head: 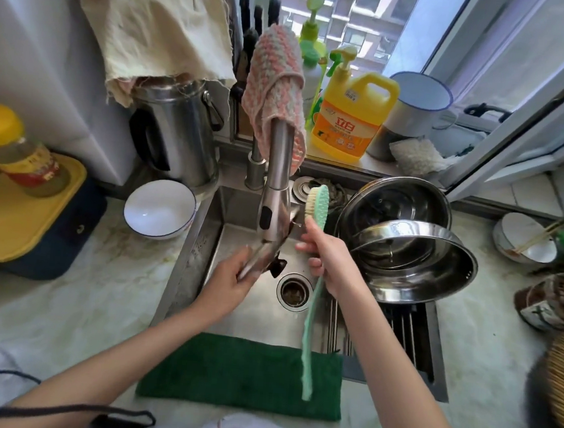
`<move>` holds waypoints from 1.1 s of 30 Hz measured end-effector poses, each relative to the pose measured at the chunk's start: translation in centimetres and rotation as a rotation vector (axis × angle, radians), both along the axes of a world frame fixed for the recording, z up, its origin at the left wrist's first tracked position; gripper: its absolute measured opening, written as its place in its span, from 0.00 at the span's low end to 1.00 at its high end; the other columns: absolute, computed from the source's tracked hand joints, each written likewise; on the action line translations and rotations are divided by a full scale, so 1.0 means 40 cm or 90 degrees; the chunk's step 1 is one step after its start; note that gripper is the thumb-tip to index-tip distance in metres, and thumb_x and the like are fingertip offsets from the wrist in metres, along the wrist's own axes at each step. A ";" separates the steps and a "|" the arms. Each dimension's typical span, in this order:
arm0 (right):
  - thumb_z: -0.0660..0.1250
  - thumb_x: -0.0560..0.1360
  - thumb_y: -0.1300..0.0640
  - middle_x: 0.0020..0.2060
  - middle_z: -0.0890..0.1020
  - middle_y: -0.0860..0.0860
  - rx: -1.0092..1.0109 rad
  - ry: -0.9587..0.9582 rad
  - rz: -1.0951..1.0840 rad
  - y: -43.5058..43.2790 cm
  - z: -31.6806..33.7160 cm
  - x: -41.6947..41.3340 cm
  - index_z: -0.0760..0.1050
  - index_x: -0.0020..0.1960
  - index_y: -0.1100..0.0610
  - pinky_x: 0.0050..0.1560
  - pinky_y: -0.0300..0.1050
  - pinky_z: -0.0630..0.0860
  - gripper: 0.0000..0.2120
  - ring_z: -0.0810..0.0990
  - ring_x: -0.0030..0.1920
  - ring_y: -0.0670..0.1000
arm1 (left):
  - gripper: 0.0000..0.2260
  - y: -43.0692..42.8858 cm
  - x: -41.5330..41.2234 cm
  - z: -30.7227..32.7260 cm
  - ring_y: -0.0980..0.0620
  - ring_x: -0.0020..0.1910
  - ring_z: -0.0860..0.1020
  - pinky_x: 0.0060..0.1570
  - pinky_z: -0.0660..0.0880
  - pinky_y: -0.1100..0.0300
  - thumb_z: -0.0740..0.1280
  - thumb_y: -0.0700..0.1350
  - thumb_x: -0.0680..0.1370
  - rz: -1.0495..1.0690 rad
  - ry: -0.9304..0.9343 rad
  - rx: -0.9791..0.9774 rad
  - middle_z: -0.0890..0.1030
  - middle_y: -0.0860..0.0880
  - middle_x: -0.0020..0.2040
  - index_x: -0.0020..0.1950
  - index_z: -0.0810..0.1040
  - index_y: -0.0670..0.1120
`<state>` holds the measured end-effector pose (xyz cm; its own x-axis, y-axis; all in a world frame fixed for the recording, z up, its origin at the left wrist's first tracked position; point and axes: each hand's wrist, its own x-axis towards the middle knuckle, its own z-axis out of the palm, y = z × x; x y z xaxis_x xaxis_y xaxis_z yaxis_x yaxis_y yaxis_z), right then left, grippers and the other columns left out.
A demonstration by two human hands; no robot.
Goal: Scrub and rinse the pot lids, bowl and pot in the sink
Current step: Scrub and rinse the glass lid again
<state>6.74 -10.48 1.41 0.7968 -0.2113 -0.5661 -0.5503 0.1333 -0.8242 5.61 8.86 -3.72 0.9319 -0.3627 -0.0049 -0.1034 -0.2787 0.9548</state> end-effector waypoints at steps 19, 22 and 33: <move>0.65 0.77 0.49 0.41 0.81 0.43 -0.510 -0.195 0.438 0.033 -0.043 0.022 0.80 0.59 0.50 0.38 0.42 0.69 0.13 0.74 0.36 0.40 | 0.16 0.068 0.041 0.090 0.37 0.54 0.81 0.46 0.80 0.43 0.59 0.28 0.72 0.094 0.631 -0.443 0.80 0.32 0.55 0.58 0.70 0.34; 0.63 0.78 0.50 0.38 0.84 0.47 -0.569 -0.154 0.346 0.021 -0.055 0.046 0.80 0.59 0.47 0.37 0.47 0.74 0.12 0.79 0.35 0.50 | 0.07 0.082 0.024 0.096 0.39 0.50 0.82 0.33 0.81 0.53 0.59 0.28 0.70 0.112 0.637 -0.491 0.78 0.31 0.56 0.42 0.71 0.39; 0.65 0.77 0.51 0.37 0.82 0.44 -0.527 -0.240 0.521 0.021 -0.019 0.019 0.78 0.61 0.42 0.36 0.45 0.75 0.14 0.78 0.32 0.46 | 0.30 0.099 0.024 0.089 0.37 0.53 0.81 0.42 0.81 0.45 0.83 0.33 0.48 0.051 0.608 -0.521 0.79 0.31 0.55 0.48 0.78 0.34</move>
